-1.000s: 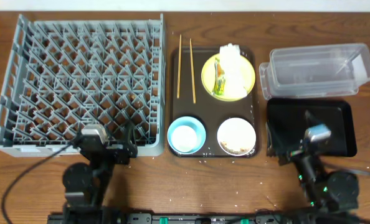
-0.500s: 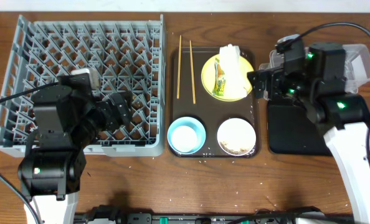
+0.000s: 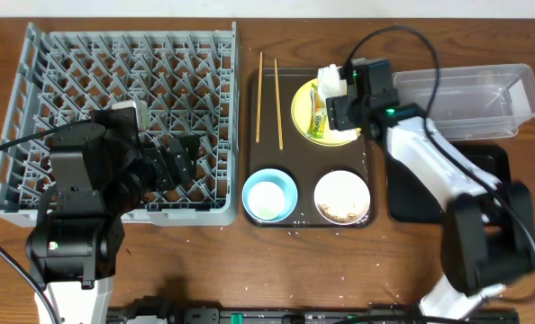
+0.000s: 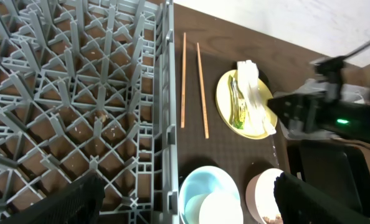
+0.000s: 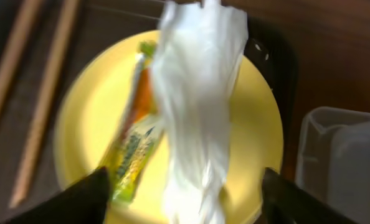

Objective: Sort waste into correct bins and load items into the dishwasher
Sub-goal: 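Grasp the white tissue on the yellow plate with the right gripper, then drop the tissue into the clear plastic bin with the right gripper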

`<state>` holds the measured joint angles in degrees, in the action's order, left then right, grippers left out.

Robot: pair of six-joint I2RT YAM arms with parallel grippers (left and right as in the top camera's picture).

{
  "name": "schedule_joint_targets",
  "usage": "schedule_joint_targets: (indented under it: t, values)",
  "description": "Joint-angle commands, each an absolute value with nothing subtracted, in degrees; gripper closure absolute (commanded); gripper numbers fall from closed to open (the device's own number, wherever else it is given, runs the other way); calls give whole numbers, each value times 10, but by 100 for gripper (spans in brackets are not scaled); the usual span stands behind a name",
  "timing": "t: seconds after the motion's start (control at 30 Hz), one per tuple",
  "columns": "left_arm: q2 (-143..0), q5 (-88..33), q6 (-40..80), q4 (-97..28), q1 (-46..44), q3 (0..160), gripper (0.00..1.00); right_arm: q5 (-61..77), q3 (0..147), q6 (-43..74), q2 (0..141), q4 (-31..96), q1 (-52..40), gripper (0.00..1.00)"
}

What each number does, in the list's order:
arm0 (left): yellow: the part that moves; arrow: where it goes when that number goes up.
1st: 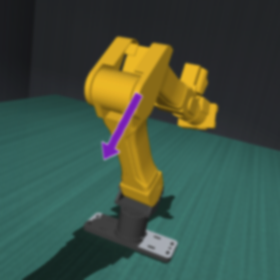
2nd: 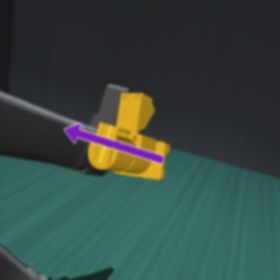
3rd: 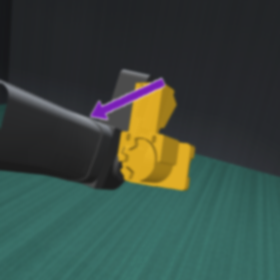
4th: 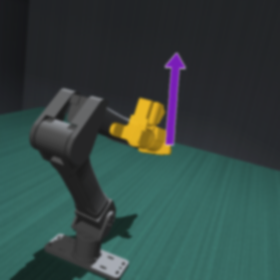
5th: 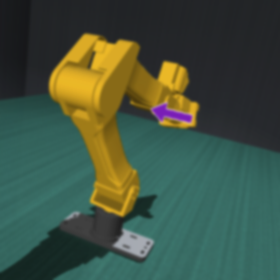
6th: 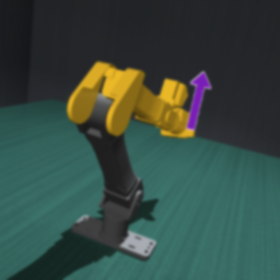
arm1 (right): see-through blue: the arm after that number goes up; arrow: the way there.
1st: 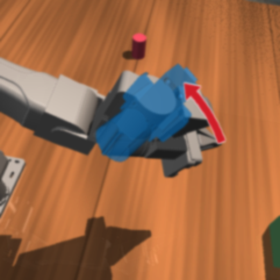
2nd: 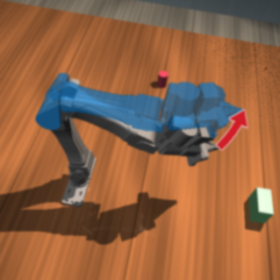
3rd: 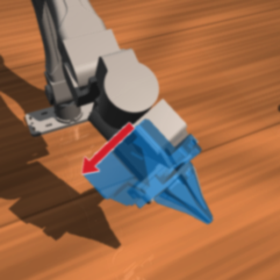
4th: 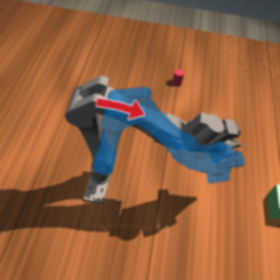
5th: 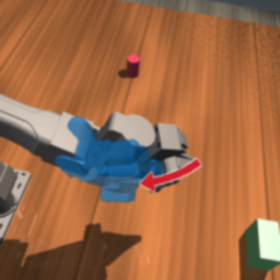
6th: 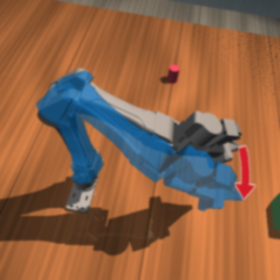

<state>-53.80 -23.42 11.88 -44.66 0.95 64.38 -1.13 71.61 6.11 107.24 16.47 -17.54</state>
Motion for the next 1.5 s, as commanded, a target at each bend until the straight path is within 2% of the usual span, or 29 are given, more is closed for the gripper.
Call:
schedule_joint_targets:
  t: [0.0, 0.07, 0.13, 0.2, 0.23, 0.27, 0.47, 0.67, 0.73, 0.87, 0.93, 1.07, 1.13, 1.17, 1.3, 1.47]
  values:
    - [-535, -240, 119, -446, 9, 654, 12, -47, 723, 66, 1125, 127, -173, 41]
    - [-535, -240, 119, -446, 9, 654, 12, -47, 723, 66, 1157, 112, -173, 53]
    - [-535, -240, 119, -446, 9, 654, 12, -47, 723, 66, 1174, 110, -173, 59]
    - [-535, -240, 119, -446, 9, 654, 12, -55, 723, 67, 1181, 111, -172, 81]
    - [-535, -240, 119, -446, 9, 654, 12, -60, 723, 67, 1181, 111, -172, 86]
    - [-535, -240, 119, -446, 9, 654, 12, -64, 723, 68, 1170, 113, -172, 99]
    - [-535, -240, 119, -446, 9, 654, 12, -64, 723, 102, 1053, 153, -168, 99]
    - [-535, -240, 119, -446, 9, 654, 12, -105, 723, 231, 906, 232, -132, 99]
    - [-535, -240, 119, -446, 9, 654, 12, -187, 723, 331, 906, 244, -86, 99]
    - [-535, -240, 119, -446, 9, 654, 12, -209, 723, 495, 961, 229, -5, 99]
    - [-535, -240, 119, -446, 9, 654, 12, -196, 723, 531, 987, 217, 16, 99]
    - [-535, -240, 119, -446, 9, 654, 12, -135, 723, 527, 1038, 171, 45, 99]
    - [-535, -240, 119, -446, 9, 654, 12, -41, 723, 442, 1031, 128, 42, 50]
    - [-535, -240, 119, -446, 9, 654, 12, -25, 723, 426, 1017, 124, 36, 41]
    - [-535, -240, 119, -446, 9, 654, 12, 11, 723, 392, 956, 121, 4, 36]
    - [-535, -240, 119, -446, 9, 654, 11, 22, 723, 188, 905, 129, -105, 39]
